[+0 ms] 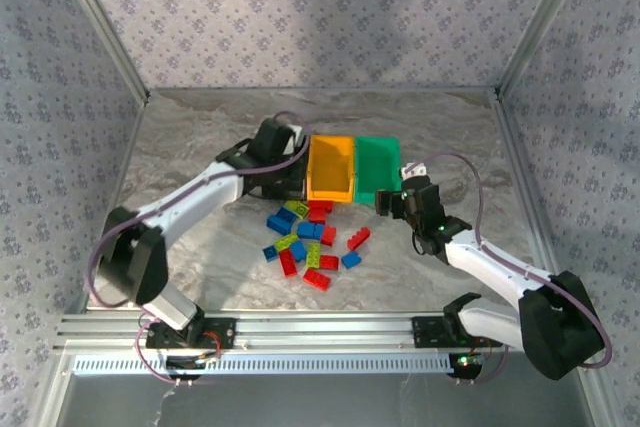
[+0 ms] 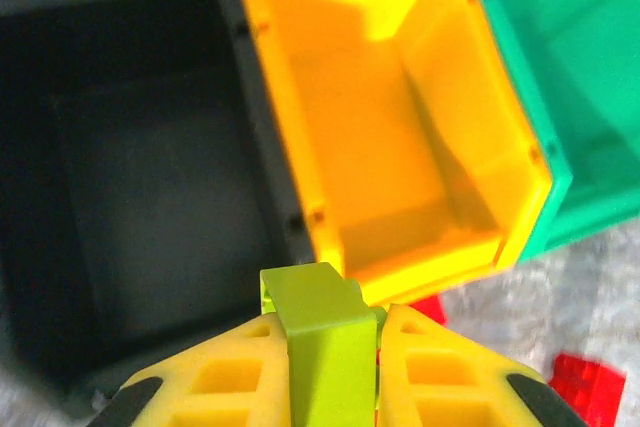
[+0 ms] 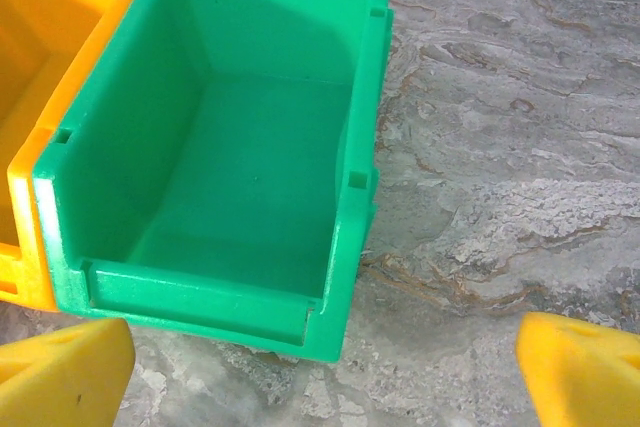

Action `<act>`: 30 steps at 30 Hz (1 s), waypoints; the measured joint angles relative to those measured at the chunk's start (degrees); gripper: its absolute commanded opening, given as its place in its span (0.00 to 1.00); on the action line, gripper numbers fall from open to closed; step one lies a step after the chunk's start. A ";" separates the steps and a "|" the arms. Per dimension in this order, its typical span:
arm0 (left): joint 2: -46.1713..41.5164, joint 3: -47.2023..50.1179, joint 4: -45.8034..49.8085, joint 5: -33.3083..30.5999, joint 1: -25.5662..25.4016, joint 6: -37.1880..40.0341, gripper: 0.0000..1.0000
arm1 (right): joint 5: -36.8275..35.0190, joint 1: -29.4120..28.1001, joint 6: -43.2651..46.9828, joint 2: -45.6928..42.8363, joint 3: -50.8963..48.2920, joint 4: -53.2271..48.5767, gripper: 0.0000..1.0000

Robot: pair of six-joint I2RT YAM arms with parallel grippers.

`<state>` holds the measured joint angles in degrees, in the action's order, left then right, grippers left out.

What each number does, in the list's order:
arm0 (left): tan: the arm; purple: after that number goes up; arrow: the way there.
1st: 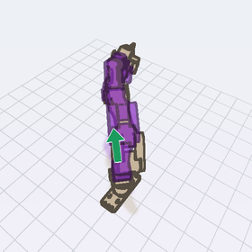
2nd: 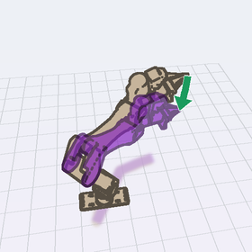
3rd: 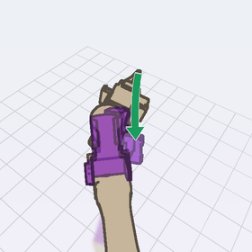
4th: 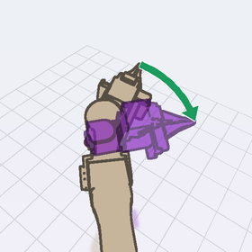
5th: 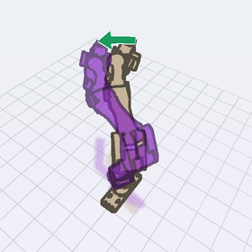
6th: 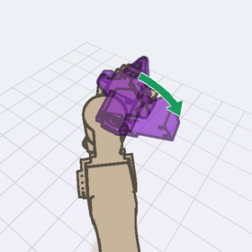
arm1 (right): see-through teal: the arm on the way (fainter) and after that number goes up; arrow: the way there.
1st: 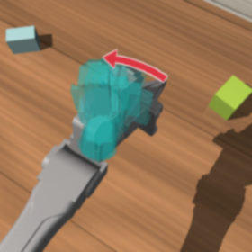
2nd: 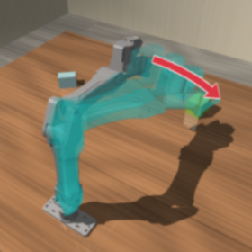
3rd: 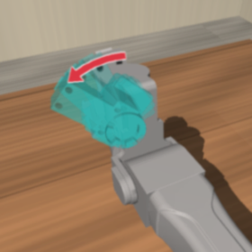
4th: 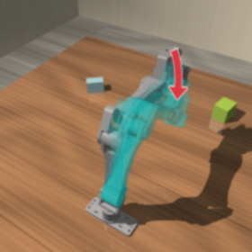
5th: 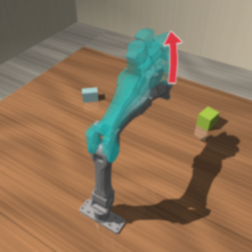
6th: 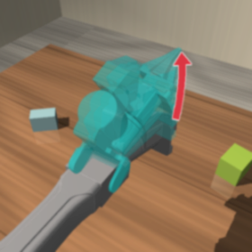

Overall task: Sort the legos into containers by color
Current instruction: Place the lego in the container, then pick up the lego from the center of the table.

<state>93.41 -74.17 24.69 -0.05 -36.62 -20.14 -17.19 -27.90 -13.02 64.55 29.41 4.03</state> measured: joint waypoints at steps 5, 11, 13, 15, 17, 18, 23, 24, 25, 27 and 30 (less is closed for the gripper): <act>10.10 -11.04 2.78 -1.14 -2.25 0.85 0.14 | -0.13 0.00 0.00 0.15 0.00 0.00 1.00; 16.59 -18.69 7.06 -1.16 -3.61 1.95 0.47 | -0.22 -0.02 0.00 0.28 0.04 -0.02 1.00; 18.49 -21.46 8.79 -1.81 -3.63 2.08 0.51 | -0.22 -0.02 0.00 0.39 0.13 -0.02 1.00; 19.04 -22.14 9.46 -2.60 -3.67 2.14 0.52 | -0.22 -0.02 -0.02 0.48 0.17 -0.04 1.00; 18.97 -22.03 10.14 -3.37 -3.69 2.14 0.52 | -0.20 -0.02 -0.02 0.48 0.22 -0.04 1.00; 18.73 -21.46 9.84 -3.76 -3.80 2.12 0.52 | -0.20 -0.02 -0.02 0.48 0.26 -0.04 1.00; 11.74 -10.05 6.14 -4.85 -4.28 2.01 0.53 | 0.02 -0.07 -0.02 0.48 0.35 -0.02 1.00; 9.51 -6.95 5.25 -5.22 -4.35 1.84 0.53 | 0.09 -0.11 -0.02 0.50 0.35 0.00 1.00; 7.10 -3.82 4.13 -5.55 -4.35 1.64 0.54 | 0.33 -0.15 -0.02 0.50 0.35 0.00 1.00; 2.73 1.55 2.05 -6.40 -4.33 1.40 0.54 | 0.66 -0.20 -0.02 0.55 0.35 0.02 1.00; -3.80 9.16 -1.40 -8.41 -4.33 0.96 0.57 | 0.92 -0.28 -0.02 1.33 0.39 0.07 1.00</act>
<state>89.60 -65.01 23.29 -8.47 -40.95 -19.18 -16.27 -28.18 -13.04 65.89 29.80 4.10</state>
